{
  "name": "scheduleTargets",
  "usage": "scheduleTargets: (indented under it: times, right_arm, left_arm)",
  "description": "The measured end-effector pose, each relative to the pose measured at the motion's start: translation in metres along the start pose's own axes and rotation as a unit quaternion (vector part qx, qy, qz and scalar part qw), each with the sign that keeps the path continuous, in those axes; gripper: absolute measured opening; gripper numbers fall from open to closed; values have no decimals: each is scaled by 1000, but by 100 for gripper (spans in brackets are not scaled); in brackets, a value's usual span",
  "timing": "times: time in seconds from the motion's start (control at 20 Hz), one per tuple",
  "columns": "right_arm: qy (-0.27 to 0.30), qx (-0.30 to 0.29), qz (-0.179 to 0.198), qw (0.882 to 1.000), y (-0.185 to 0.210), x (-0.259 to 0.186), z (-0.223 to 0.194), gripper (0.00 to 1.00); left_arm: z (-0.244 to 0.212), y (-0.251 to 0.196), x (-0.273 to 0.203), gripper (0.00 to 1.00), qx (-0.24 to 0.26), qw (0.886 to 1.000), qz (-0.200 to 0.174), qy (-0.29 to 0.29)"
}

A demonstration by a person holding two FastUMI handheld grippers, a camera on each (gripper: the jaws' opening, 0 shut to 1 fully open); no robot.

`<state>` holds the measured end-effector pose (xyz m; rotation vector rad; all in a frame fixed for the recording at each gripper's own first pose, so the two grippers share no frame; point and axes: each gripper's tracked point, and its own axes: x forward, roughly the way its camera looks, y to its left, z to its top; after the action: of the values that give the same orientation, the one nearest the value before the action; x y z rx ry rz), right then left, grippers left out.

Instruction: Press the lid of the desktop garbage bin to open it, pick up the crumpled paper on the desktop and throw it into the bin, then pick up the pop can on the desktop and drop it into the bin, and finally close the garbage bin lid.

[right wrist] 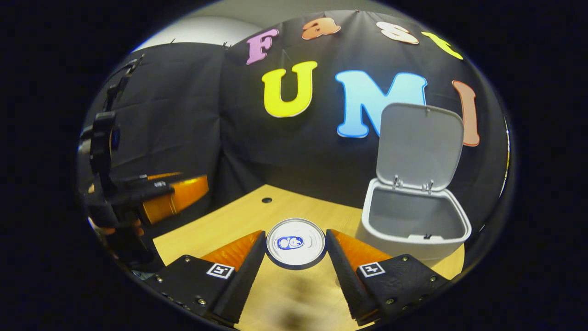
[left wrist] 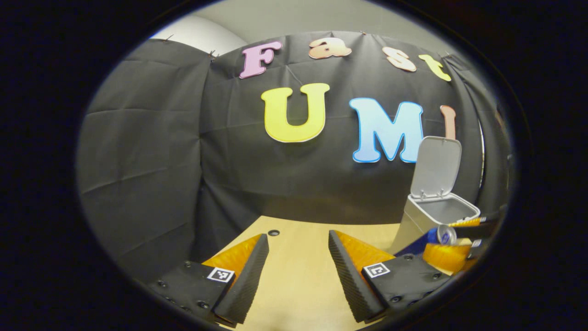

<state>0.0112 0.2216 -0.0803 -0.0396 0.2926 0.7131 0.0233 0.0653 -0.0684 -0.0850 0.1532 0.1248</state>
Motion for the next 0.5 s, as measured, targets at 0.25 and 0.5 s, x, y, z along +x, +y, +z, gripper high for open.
scheduleTargets:
  times: [0.25, 0.5]
  right_arm:
    - [-76, 12, -28, 997, -33, -6, 73, 83]
    - [-118, 19, -86, 989, -93, -10, 112, 83]
  left_arm:
    - [1, -7, 3, 80, -3, 1000, -3, 1]
    - [1, -11, 9, 84, -4, 1000, -4, 1]
